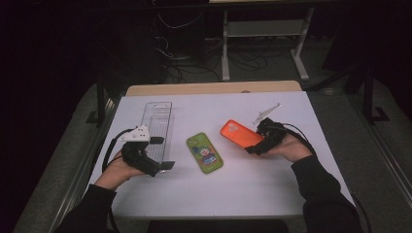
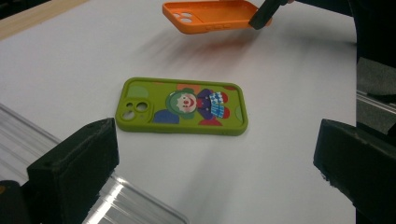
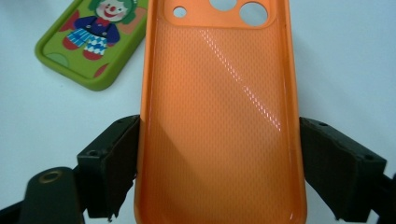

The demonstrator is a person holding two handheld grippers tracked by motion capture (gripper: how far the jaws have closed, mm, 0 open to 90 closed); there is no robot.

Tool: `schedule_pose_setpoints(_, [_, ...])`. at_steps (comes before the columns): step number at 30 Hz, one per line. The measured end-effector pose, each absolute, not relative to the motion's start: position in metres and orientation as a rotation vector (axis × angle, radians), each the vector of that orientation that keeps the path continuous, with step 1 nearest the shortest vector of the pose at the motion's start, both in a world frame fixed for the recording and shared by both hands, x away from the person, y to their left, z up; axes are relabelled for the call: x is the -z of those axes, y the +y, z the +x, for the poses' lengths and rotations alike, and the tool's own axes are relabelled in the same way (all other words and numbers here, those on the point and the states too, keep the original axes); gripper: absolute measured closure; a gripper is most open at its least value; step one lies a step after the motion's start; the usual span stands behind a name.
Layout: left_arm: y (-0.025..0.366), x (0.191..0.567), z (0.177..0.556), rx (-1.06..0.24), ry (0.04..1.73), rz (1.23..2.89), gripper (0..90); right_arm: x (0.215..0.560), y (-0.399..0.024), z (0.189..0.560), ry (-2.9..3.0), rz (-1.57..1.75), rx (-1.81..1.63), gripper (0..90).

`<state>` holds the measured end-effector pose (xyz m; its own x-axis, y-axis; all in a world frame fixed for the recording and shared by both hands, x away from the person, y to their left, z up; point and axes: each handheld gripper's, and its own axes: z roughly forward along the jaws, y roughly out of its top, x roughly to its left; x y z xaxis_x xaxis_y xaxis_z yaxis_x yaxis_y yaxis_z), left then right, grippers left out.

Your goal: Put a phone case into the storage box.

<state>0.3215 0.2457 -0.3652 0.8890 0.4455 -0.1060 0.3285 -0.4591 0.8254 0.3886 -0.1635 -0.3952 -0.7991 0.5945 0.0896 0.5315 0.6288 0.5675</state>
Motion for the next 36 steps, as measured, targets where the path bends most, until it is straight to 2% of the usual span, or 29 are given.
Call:
schedule_pose_setpoints(24, [0.19,0.35,0.359,-0.132,0.451,2.129,0.0,0.371,-0.157,0.397,2.792,0.8,-0.931,15.4])
schedule_pose_setpoints(36, [0.156,0.36,0.369,-0.097,0.345,2.214,0.0,0.371,-0.161,0.39,2.8,0.746,-0.921,15.4])
